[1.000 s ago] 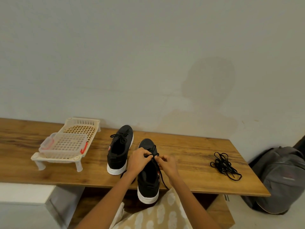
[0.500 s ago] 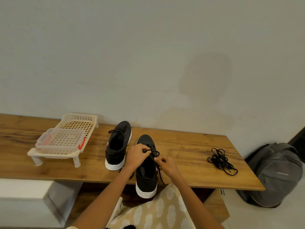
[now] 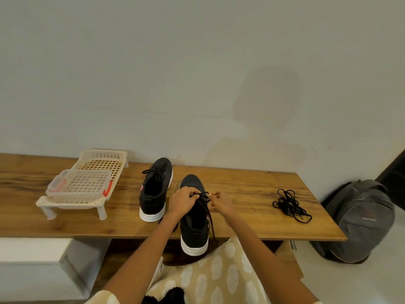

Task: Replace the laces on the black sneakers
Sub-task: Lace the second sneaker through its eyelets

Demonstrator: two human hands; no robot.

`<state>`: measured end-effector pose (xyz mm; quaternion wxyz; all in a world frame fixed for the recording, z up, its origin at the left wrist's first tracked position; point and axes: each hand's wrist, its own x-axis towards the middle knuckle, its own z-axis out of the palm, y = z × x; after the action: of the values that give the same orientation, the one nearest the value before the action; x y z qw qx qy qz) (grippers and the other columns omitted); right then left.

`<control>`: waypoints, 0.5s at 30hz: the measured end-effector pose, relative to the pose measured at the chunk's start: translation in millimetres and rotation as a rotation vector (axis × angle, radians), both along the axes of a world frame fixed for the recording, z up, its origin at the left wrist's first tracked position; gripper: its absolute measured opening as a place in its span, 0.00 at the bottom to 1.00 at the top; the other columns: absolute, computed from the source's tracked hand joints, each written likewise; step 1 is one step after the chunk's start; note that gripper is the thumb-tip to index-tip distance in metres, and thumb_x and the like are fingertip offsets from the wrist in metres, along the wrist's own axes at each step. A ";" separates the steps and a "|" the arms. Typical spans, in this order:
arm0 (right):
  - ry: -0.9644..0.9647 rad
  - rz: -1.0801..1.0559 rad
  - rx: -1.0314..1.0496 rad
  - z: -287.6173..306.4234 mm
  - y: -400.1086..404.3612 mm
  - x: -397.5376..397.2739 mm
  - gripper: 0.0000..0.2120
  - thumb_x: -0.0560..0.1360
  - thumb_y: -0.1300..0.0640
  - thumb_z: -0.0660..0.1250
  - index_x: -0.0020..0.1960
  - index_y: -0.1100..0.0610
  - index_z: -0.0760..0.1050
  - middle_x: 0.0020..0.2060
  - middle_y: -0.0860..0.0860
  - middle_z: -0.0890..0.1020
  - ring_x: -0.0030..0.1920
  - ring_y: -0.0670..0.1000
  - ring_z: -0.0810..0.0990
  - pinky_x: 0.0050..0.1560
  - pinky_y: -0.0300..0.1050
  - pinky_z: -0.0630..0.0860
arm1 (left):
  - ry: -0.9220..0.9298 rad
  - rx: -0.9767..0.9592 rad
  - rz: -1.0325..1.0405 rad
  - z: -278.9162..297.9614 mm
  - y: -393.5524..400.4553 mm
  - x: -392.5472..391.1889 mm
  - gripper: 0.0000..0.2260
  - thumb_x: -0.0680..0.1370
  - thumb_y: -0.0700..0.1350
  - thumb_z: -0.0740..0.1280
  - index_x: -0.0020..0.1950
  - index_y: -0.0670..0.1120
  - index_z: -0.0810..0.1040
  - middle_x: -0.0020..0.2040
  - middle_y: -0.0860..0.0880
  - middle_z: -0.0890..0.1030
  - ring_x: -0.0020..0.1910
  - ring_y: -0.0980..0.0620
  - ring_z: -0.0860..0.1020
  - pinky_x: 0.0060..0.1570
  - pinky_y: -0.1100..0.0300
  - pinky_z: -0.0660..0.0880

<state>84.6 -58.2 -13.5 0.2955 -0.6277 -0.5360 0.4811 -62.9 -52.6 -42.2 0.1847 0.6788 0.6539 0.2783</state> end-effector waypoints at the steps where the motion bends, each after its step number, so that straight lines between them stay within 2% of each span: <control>1: 0.008 0.034 0.008 -1.4 3.2 -2.8 0.06 0.81 0.55 0.60 0.54 0.57 0.69 0.48 0.52 0.75 0.48 0.49 0.76 0.39 0.37 0.76 | 0.003 -0.018 -0.015 -0.2 1.9 -2.0 0.10 0.79 0.47 0.64 0.59 0.52 0.80 0.57 0.53 0.81 0.58 0.52 0.77 0.56 0.56 0.74; 3: -0.004 0.101 0.016 -0.9 5.5 -5.0 0.07 0.80 0.55 0.61 0.54 0.57 0.73 0.47 0.51 0.77 0.49 0.50 0.79 0.42 0.38 0.78 | 0.011 -0.042 -0.045 0.9 4.2 -3.1 0.11 0.79 0.47 0.64 0.59 0.52 0.80 0.58 0.53 0.81 0.58 0.52 0.77 0.55 0.56 0.74; 5: -0.024 0.117 0.036 0.3 6.9 -6.4 0.09 0.80 0.56 0.61 0.42 0.56 0.75 0.39 0.51 0.78 0.41 0.47 0.79 0.38 0.35 0.77 | 0.024 -0.055 -0.057 0.3 6.3 -4.7 0.11 0.79 0.48 0.64 0.59 0.51 0.80 0.58 0.53 0.81 0.58 0.52 0.77 0.54 0.57 0.73; 7: -0.039 0.087 0.050 -2.4 11.1 -7.0 0.13 0.80 0.56 0.62 0.37 0.55 0.73 0.36 0.51 0.78 0.38 0.46 0.79 0.33 0.34 0.75 | 0.028 -0.069 -0.062 -2.9 8.4 -4.9 0.11 0.79 0.48 0.64 0.60 0.51 0.80 0.58 0.53 0.81 0.58 0.52 0.77 0.54 0.57 0.74; 9: -0.039 0.051 0.058 -4.7 14.0 -7.2 0.12 0.80 0.56 0.60 0.40 0.57 0.74 0.38 0.52 0.79 0.37 0.46 0.79 0.33 0.35 0.76 | 0.018 -0.083 -0.064 -6.2 10.3 -5.6 0.11 0.79 0.48 0.64 0.60 0.50 0.80 0.58 0.53 0.81 0.58 0.52 0.77 0.55 0.55 0.74; 12: 0.045 -0.007 0.061 -6.0 11.5 -6.6 0.12 0.81 0.55 0.59 0.49 0.62 0.75 0.44 0.56 0.80 0.38 0.47 0.79 0.32 0.33 0.75 | 0.006 -0.096 -0.062 -9.8 12.0 -6.0 0.11 0.79 0.48 0.64 0.60 0.50 0.80 0.57 0.53 0.82 0.57 0.52 0.78 0.55 0.54 0.75; 15: 0.120 -0.020 -0.037 -11.0 1.0 -1.5 0.17 0.79 0.45 0.59 0.52 0.59 0.75 0.42 0.52 0.79 0.40 0.49 0.80 0.36 0.37 0.77 | -0.029 -0.090 -0.029 -12.8 10.2 -5.1 0.11 0.79 0.49 0.64 0.59 0.51 0.81 0.56 0.53 0.82 0.56 0.52 0.78 0.55 0.54 0.76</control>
<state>83.1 -57.2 -24.6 0.3204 -0.6084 -0.5020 0.5246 -68.0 -42.3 -54.9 0.2285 0.6750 0.6532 0.2558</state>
